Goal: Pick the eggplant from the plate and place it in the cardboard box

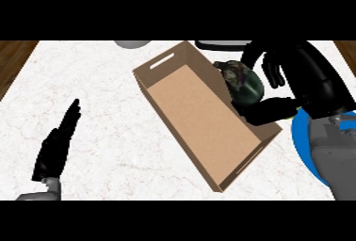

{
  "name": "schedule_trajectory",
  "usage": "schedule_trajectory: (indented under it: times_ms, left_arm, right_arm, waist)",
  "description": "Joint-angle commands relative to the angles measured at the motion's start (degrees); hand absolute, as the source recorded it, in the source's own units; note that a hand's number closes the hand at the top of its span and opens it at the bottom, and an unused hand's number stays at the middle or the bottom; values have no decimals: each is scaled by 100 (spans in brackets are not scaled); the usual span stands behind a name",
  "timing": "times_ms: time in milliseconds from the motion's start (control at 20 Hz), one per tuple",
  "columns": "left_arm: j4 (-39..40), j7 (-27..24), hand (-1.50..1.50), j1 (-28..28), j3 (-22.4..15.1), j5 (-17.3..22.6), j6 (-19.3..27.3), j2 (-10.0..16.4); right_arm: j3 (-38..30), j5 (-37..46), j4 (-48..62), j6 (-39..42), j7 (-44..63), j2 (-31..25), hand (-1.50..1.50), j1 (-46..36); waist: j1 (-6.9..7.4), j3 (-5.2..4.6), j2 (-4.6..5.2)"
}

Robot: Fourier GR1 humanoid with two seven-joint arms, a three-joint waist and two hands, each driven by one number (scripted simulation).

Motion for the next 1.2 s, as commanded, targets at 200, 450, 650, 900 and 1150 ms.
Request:
schedule_trajectory:
  times_ms: [200,450,650,900,1150]
  left_arm:
    - [-187,21,0,65,180,233,-342,185]
    - [-323,164,0,86,36,27,-139,-27]
    - [168,-338,0,106,-3,-107,-41,-126]
    - [146,-123,0,-85,95,-37,-71,-150]
    - [-20,-34,0,0,101,-10,-207,-58]
  right_arm:
    - [422,665,2063,-277,-342,965,150,-827]
    - [514,1144,3288,-611,-470,1528,150,-1218]
    - [9,1047,4565,-893,-448,1876,-150,-1830]
    - [375,962,5543,-1903,-1077,2068,-150,-1762]
    - [-170,273,5239,-2501,-1545,2075,-150,-1688]
  waist:
    - [35,4,8]
    - [19,4,8]
    - [70,2,38]
    - [75,4,30]
    - [86,8,22]
